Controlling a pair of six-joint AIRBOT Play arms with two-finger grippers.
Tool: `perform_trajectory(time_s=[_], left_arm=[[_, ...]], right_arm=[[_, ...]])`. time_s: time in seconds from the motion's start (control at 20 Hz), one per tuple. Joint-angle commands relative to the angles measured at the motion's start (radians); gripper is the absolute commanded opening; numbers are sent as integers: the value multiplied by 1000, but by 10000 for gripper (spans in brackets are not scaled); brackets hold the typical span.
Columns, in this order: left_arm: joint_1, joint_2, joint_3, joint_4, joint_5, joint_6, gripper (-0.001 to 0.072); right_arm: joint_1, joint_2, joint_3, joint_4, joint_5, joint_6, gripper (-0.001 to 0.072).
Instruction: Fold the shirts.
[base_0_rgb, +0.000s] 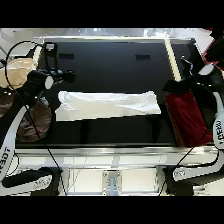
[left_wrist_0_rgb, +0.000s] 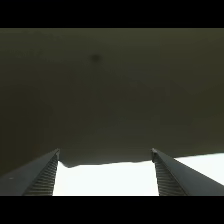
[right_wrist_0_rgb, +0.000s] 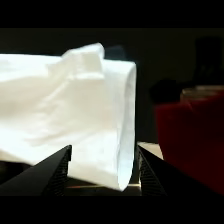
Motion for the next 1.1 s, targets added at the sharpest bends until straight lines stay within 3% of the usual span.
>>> perform_trajectory(time_s=[0.0,0.15,0.2,0.4,0.6,1.05], left_arm=[[-94,-13,46,-136,-40,122,627],[-148,-97,140,-160,-145,120,627],[-157,-132,168,-177,-174,120,627],[-163,-213,215,-265,-193,124,627],[-163,-232,215,-271,-229,124,627],[-163,-234,215,-285,-235,124,626]], right_arm=[[-130,5,-86,203,70,-85,490],[-173,-43,-152,297,57,-124,514],[-172,-72,-156,299,61,-125,575],[-114,-183,-155,381,47,-194,574],[-90,-228,-155,378,-27,-201,573],[8,-282,-154,362,-24,-200,547]])
